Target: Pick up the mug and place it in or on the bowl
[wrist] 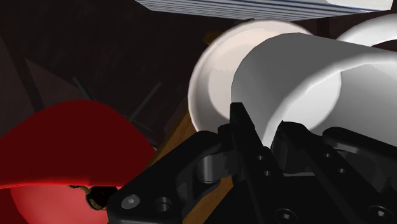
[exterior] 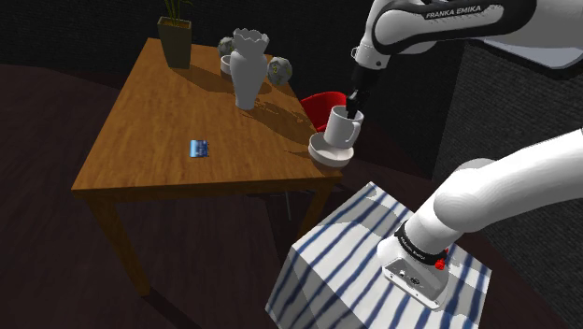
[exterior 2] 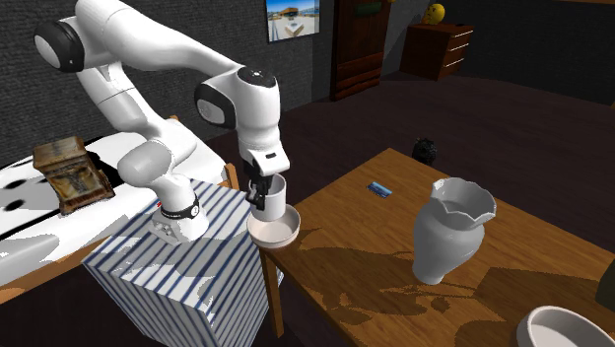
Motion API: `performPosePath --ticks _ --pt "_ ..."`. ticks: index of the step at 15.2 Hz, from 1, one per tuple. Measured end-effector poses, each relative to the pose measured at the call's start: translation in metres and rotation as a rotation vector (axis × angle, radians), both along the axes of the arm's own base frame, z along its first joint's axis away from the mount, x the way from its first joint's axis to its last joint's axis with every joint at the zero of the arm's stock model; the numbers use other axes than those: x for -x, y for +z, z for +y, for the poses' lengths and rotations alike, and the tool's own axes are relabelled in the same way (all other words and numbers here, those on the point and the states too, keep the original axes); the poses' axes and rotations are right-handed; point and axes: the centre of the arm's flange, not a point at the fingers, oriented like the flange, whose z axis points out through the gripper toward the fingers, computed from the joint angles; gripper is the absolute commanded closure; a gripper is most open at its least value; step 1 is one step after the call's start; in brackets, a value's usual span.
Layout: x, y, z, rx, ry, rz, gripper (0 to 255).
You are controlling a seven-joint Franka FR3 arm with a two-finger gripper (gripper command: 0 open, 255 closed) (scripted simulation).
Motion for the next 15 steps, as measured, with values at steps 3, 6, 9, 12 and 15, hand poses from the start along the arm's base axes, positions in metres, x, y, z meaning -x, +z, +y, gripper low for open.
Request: performPosePath --ticks 3,6,9,12,15 --pt "0.000 -0.015 0.001 0.000 0.000 0.000 255" --pt "0.000 -0.027 0.000 0.000 0.000 0.000 255" --pt "0.000 -0.030 0.000 0.000 0.000 0.000 255" --pt "0.000 -0.030 0.000 0.000 0.000 0.000 0" --pt "0.000 -0.030 0.000 0.000 0.000 -0.001 0"
